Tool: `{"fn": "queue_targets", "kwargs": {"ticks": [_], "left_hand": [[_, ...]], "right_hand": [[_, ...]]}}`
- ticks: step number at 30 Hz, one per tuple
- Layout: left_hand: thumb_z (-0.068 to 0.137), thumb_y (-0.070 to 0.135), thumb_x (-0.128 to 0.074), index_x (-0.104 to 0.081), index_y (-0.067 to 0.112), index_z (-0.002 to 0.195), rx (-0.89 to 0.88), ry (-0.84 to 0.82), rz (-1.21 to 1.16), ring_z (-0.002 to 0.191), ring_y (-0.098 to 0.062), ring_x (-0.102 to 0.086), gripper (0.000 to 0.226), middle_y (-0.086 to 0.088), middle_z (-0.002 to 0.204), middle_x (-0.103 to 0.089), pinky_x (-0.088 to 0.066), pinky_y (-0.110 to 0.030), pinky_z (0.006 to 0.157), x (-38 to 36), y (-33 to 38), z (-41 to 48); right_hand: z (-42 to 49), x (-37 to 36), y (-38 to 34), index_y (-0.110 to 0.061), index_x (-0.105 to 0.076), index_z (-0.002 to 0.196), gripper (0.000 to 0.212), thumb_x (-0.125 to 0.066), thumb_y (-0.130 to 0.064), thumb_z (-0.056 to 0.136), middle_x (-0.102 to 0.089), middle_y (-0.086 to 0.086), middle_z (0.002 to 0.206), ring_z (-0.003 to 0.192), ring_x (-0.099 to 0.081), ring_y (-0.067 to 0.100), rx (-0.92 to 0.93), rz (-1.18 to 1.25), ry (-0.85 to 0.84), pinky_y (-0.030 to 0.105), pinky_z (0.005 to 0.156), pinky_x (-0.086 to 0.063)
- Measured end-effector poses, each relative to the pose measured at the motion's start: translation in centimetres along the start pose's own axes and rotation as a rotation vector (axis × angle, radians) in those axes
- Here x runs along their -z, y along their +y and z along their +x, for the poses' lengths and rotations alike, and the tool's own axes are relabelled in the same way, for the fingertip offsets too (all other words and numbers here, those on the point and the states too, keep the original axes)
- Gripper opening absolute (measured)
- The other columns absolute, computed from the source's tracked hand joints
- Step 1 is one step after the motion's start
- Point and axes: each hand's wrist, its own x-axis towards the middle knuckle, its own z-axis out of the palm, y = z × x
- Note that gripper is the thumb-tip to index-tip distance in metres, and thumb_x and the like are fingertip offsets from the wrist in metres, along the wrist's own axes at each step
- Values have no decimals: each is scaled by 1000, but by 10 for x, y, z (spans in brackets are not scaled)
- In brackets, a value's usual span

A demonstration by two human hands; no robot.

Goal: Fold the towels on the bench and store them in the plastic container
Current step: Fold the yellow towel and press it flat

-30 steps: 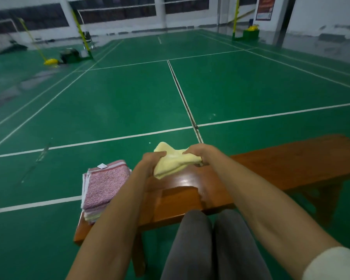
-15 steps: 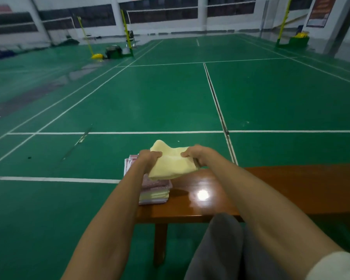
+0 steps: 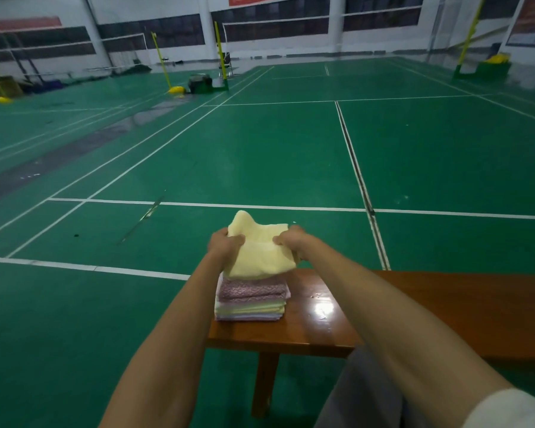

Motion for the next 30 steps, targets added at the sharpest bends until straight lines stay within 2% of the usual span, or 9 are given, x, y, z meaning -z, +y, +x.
{"fn": "queue_targets", "kwargs": {"ticks": [9,12,14,17,21,25,28,30], "left_hand": [[89,21,-68,-64,8,126,-5,39,88,105,-35,-62,39,-12,113,-65,-54,-48,97,8,-6,13],[89,29,-69,-65,5,124,63,55,122,101,-34,-62,42,-12,108,-64,-55,-44,95,8,-18,16],[90,34,-69,-65,5,125,80,75,120,103,-34,-62,45,-13,114,-66,-55,-45,95,9,-25,18],[93,33,-66,-65,8,124,42,85,108,102,-32,-62,40,-12,115,-67,-53,-43,93,11,-22,18],[86,28,-62,-65,10,108,30,112,187,85,-24,-60,29,-10,102,-67,-53,-37,79,13,-21,12],[89,29,-63,-61,10,117,86,43,306,90,-26,-61,34,-7,104,-64,-55,-39,80,13,-42,4],[89,40,-66,-60,13,118,82,83,344,94,-28,-62,41,-7,109,-65,-56,-42,86,15,-50,0],[86,54,-66,-54,16,116,91,103,417,95,-27,-62,49,-4,107,-62,-56,-43,88,17,-50,-2]], "right_hand": [[18,-15,-5,-1,-56,131,49,-72,-23,90,-62,16,131,115,-62,32,27,-70,43,37,92,-53],[17,-22,3,-2,-58,128,49,-73,-26,88,-63,13,128,114,-63,30,16,-177,53,31,82,-49],[18,-25,6,-3,-59,126,46,-72,-26,88,-64,14,126,112,-63,30,12,-192,52,30,80,-48],[21,-24,1,-2,-59,127,46,-71,-25,88,-64,14,126,112,-63,31,33,-161,63,30,81,-48],[22,-26,4,-1,-61,121,41,-71,-24,88,-65,15,120,107,-65,30,13,-159,27,35,85,-56],[18,-39,26,-1,-60,123,43,-71,-27,89,-64,16,122,110,-65,31,-28,-294,-39,41,95,-56],[15,-44,27,-2,-61,119,40,-70,-26,88,-65,15,120,107,-65,30,-24,-329,-10,39,90,-58],[11,-43,20,-5,-60,113,33,-67,-24,88,-64,13,117,104,-66,29,-25,-389,-6,34,80,-56]]}}
